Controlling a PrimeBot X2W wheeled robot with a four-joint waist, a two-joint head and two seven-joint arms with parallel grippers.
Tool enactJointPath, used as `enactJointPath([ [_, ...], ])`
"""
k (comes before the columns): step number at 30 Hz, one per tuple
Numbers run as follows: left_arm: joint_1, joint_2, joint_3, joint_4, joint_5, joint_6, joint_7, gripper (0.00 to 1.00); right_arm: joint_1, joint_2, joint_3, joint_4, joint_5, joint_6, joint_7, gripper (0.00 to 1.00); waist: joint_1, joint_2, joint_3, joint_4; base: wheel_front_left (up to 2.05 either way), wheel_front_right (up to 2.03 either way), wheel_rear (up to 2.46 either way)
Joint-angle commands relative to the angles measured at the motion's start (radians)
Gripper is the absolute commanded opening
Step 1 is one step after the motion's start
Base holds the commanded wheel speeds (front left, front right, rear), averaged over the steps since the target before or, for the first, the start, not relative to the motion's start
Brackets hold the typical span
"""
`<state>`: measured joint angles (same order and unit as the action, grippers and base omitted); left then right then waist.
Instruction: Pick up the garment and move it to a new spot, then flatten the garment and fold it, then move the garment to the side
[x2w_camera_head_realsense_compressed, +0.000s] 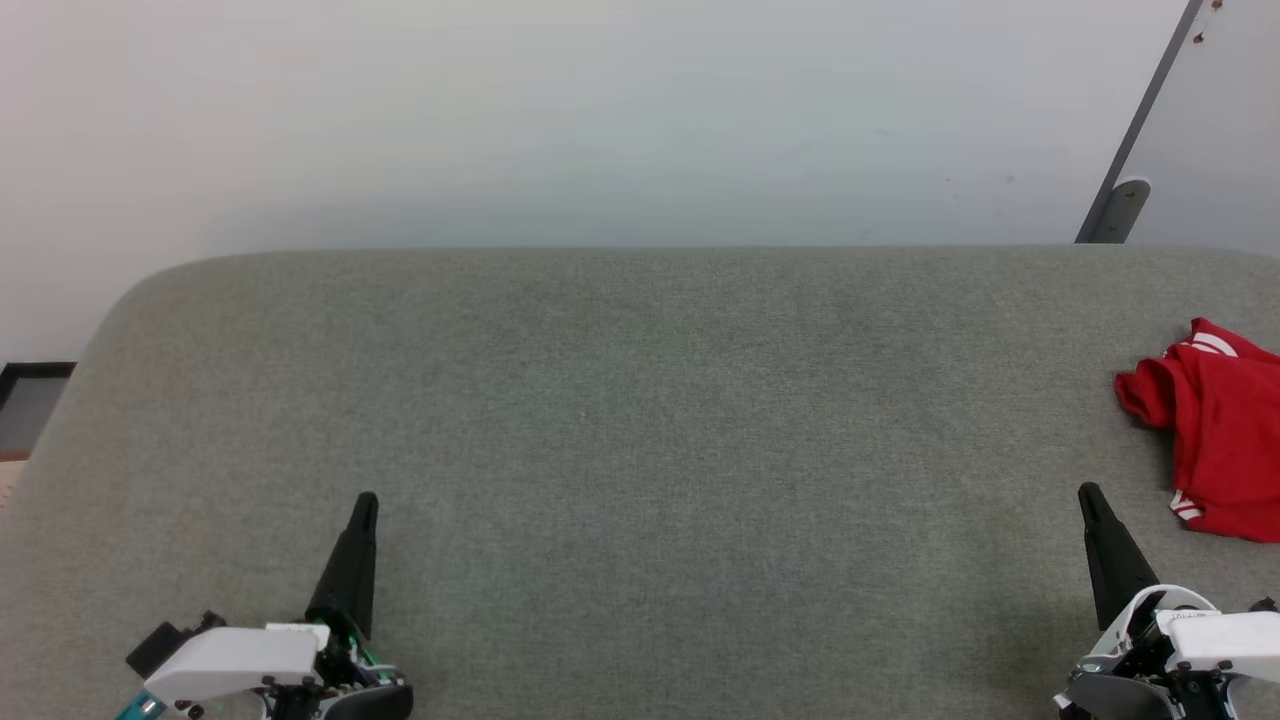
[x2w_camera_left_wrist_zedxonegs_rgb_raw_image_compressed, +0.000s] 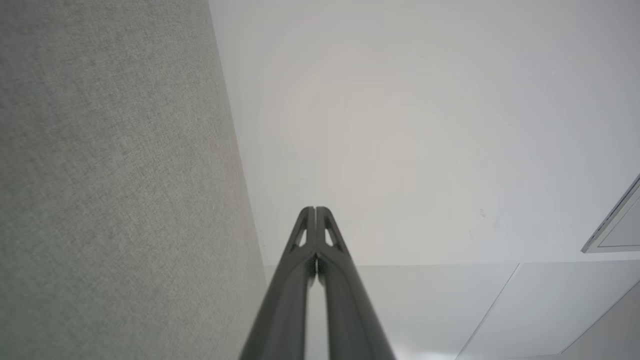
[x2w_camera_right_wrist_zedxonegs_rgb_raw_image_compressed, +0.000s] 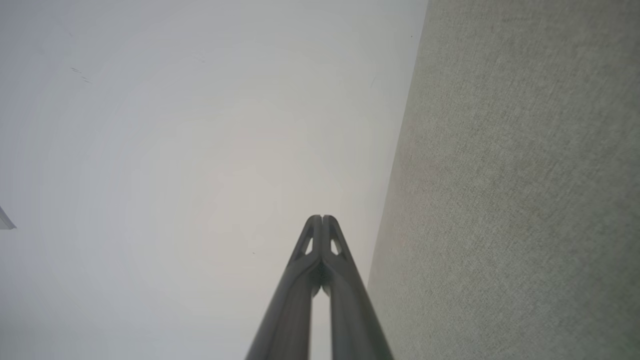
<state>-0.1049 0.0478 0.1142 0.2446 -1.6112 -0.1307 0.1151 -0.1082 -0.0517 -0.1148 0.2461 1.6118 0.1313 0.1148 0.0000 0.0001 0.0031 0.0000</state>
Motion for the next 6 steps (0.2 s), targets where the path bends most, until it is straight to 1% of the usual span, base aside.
enactJointPath([
  [1,-0.008,0.001,0.001,0.001,-0.003,0.000,0.001,0.00,-0.002,0.004,0.001,-0.002,0.002,-0.001,0.002,0.00,0.0000,-0.0001,0.000,0.000,0.00,0.00,0.00],
  [6,-0.008,0.001,0.001,0.001,-0.003,0.000,0.001,0.00,-0.002,0.004,0.001,-0.002,0.002,-0.001,0.002,0.00,0.0000,-0.0001,0.000,0.000,0.00,0.00,0.00],
])
